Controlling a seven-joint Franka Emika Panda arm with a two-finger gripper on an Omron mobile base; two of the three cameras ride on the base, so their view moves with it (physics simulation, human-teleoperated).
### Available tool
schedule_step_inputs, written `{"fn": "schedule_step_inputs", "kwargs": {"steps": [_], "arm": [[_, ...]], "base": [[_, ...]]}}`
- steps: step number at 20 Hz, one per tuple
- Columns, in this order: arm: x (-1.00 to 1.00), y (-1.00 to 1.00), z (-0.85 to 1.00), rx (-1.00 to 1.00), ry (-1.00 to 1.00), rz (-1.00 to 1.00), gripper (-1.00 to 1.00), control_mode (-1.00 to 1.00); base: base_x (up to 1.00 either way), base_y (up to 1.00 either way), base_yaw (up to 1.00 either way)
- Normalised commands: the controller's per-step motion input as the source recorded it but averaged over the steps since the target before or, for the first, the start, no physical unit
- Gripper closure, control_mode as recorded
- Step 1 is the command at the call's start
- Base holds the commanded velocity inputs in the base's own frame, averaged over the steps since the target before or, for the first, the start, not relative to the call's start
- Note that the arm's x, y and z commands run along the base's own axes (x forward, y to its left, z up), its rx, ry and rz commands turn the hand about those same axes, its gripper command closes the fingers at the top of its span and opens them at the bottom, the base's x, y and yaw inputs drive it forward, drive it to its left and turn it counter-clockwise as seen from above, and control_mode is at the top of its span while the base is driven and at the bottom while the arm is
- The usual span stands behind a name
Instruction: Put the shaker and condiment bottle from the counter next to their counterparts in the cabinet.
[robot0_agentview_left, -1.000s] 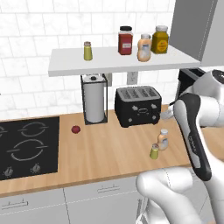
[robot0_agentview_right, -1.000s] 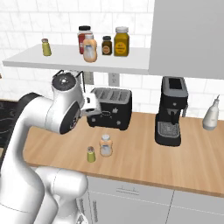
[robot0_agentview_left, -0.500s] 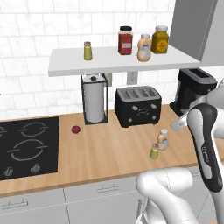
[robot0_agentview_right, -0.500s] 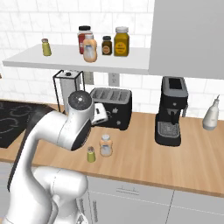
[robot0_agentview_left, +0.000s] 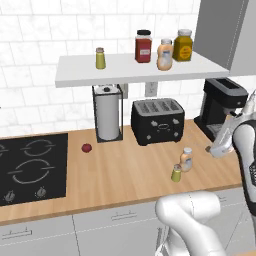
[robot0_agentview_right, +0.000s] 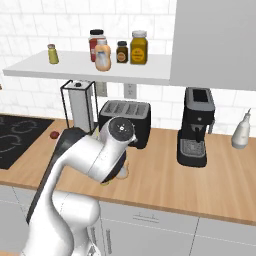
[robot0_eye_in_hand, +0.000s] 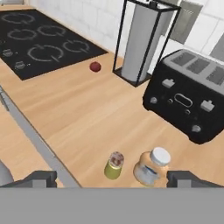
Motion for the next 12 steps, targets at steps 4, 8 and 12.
{"fn": "schedule_step_inputs", "kwargs": {"steps": [4,8,12], "arm": [[0.00,-0.33,-0.08,-0.02,-0.10,0.35,-1.00,-1.00],[0.00,-0.31,-0.05,-0.05,-0.14,0.40,-1.00,-1.00],[0.00,-0.14,0.00,-0.01,-0.16,0.39,-1.00,-1.00]], "base": [[0.00,0.00,0.00],[0.00,0.00,0.00],[0.00,0.00,0.00]]}}
